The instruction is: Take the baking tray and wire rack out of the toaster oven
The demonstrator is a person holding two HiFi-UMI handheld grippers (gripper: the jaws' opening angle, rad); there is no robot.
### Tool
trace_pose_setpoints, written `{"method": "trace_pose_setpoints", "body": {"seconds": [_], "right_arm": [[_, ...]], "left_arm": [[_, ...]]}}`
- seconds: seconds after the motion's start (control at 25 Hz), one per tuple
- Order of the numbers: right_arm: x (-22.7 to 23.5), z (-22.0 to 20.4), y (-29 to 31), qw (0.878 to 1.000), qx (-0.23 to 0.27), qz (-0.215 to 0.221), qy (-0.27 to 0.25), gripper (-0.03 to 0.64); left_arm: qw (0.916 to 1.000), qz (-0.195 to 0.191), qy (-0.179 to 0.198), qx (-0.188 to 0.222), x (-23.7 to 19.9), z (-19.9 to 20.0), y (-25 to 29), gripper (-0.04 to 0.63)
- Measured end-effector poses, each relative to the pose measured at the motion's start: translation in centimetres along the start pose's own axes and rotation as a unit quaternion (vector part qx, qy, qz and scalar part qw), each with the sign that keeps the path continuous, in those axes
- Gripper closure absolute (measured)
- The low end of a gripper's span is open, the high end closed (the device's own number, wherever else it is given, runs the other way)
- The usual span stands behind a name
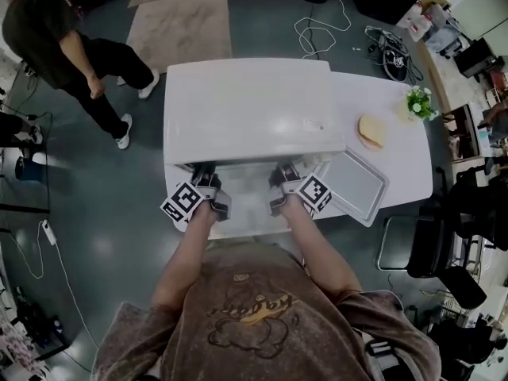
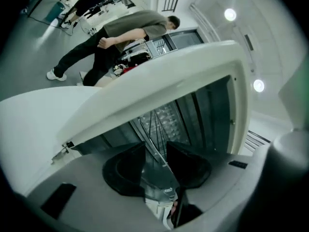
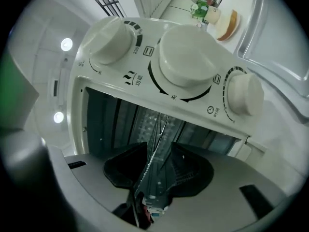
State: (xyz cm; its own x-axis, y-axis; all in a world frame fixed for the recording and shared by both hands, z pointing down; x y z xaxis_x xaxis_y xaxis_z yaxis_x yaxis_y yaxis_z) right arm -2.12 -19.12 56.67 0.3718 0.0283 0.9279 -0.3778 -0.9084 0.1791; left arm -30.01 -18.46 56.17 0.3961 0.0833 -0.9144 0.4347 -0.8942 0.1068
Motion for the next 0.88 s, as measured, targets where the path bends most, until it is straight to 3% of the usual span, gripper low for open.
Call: {"method": "trace_pose_setpoints", "body": {"seconds": [0.2,0.52,0.88], "right_arm": [[0.1,0.3,1.3,1.000,0.006,-0.006,0.006,0.487],[-0.7,0.2,2.1,1.000,0.017,-0.009,0.006,0.588],[-0.5,-0.7,-0.4,1.000,0.006,-0.012,0.017,0.595]], "left_arm": [[1.0000,-0.005,-0.006,0.000,-0.2,0.4,1.5,0.487],[0.9989,-0.024,-0.041,0.006,-0.5,1.0,2.1,0.578],[0.9978,-0.035,-0.056,-0.006,-0.3,-0.2,-0.2,0.586]]}}
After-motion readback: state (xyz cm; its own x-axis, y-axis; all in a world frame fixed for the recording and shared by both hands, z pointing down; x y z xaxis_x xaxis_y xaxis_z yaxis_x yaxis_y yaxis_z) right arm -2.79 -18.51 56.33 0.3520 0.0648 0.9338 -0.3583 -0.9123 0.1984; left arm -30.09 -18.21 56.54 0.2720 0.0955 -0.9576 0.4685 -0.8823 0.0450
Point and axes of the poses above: the fingertips, and each gripper's own axes: y forward along the fingers, x to its right, z out of its top, the point moved 8 cm from there along -y, backward along the fingers, and after that the axes turned 3 degrees about -z, right-handed, at the moved point
